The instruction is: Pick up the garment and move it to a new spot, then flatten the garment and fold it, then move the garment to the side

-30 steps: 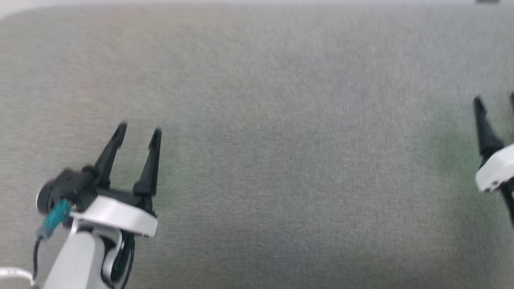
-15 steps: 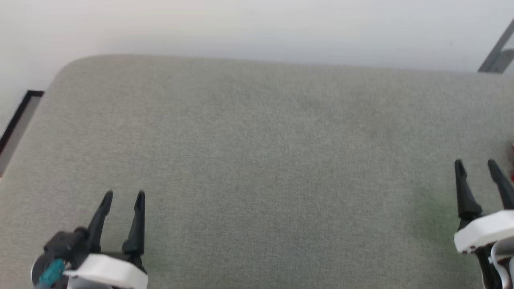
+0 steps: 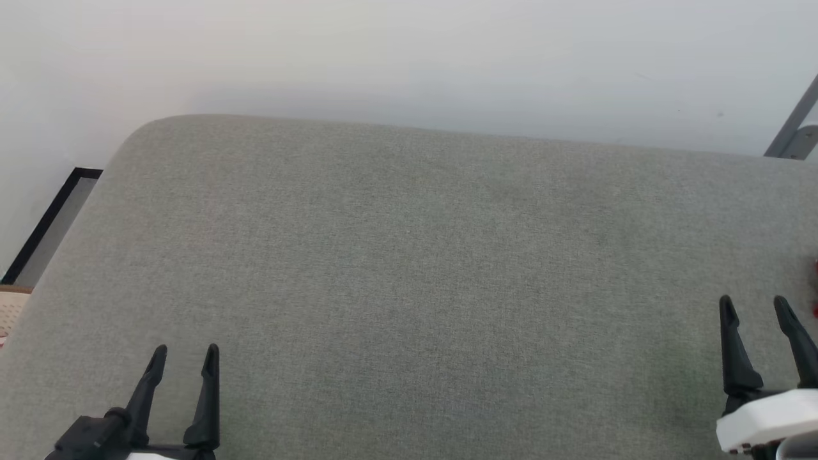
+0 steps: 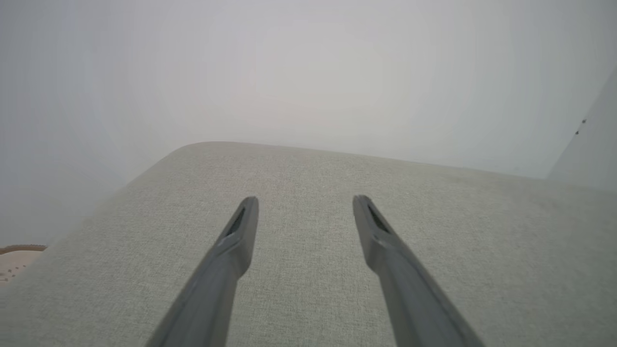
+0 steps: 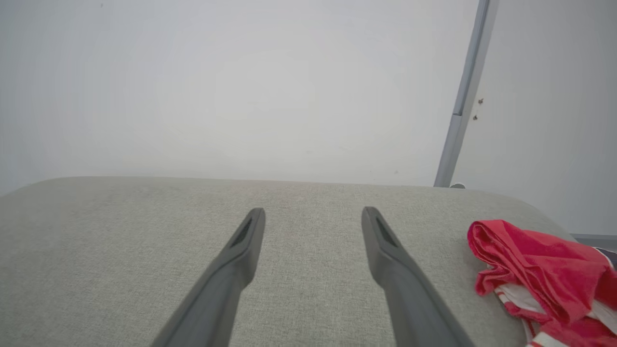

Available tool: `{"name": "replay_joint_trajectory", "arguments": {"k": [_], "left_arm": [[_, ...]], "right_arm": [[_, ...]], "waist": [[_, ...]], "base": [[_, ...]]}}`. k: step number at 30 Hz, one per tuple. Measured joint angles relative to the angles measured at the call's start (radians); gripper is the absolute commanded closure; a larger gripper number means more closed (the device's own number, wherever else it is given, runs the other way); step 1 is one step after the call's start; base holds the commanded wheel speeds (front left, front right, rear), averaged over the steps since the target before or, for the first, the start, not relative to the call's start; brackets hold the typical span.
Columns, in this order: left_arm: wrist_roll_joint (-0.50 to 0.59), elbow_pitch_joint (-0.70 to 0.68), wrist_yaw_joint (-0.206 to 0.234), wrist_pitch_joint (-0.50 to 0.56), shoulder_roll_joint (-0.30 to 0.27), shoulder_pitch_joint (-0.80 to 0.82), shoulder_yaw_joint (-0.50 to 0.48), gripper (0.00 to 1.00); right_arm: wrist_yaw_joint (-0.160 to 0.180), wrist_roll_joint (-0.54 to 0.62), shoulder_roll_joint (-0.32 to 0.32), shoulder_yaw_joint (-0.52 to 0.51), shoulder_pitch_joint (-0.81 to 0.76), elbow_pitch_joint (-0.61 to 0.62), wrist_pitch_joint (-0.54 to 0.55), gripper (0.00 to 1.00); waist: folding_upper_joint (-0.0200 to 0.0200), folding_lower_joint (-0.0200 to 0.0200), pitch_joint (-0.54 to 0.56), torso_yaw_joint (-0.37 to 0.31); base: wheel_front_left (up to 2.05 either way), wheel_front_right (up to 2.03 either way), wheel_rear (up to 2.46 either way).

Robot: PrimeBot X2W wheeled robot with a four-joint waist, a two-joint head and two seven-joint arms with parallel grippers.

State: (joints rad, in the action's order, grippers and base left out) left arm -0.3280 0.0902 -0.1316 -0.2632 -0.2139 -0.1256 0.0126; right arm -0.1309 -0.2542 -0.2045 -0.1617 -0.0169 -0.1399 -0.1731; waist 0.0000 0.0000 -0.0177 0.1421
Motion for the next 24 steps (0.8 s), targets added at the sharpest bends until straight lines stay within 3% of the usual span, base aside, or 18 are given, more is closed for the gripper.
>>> {"name": "replay_joint_trajectory", "arguments": {"k": [9, 22, 23, 24], "left_arm": [[0.006, -0.041, 0.0, 0.0, -0.007, -0.025, -0.016, 0.0], [0.002, -0.044, 0.0, 0.0, -0.008, -0.025, -0.019, 0.0], [0.002, -0.039, 0.0, 0.0, -0.006, -0.025, -0.018, 1.0], [0.002, -0.029, 0.0, 0.0, -0.002, -0.026, -0.016, 1.0]], "right_arm": [[0.0, 0.026, 0.044, -0.032, -0.061, 0.1, 0.036, 0.0], [0.0, 0.044, 0.07, -0.038, -0.076, 0.127, 0.057, 0.0], [0.0, 0.044, 0.072, -0.037, -0.076, 0.123, 0.057, 1.0], [0.0, 0.044, 0.075, -0.036, -0.077, 0.114, 0.058, 1.0]], "waist": [[0.0, 0.0, 0.006, 0.003], [0.0, 0.0, 0.008, -0.001], [0.0, 0.0, 0.008, -0.001], [0.0, 0.0, 0.008, -0.001]], "base": [[0.0, 0.0, 0.0], [0.0, 0.0, 0.0], [0.0, 0.0, 0.0], [0.0, 0.0, 0.0]]}}
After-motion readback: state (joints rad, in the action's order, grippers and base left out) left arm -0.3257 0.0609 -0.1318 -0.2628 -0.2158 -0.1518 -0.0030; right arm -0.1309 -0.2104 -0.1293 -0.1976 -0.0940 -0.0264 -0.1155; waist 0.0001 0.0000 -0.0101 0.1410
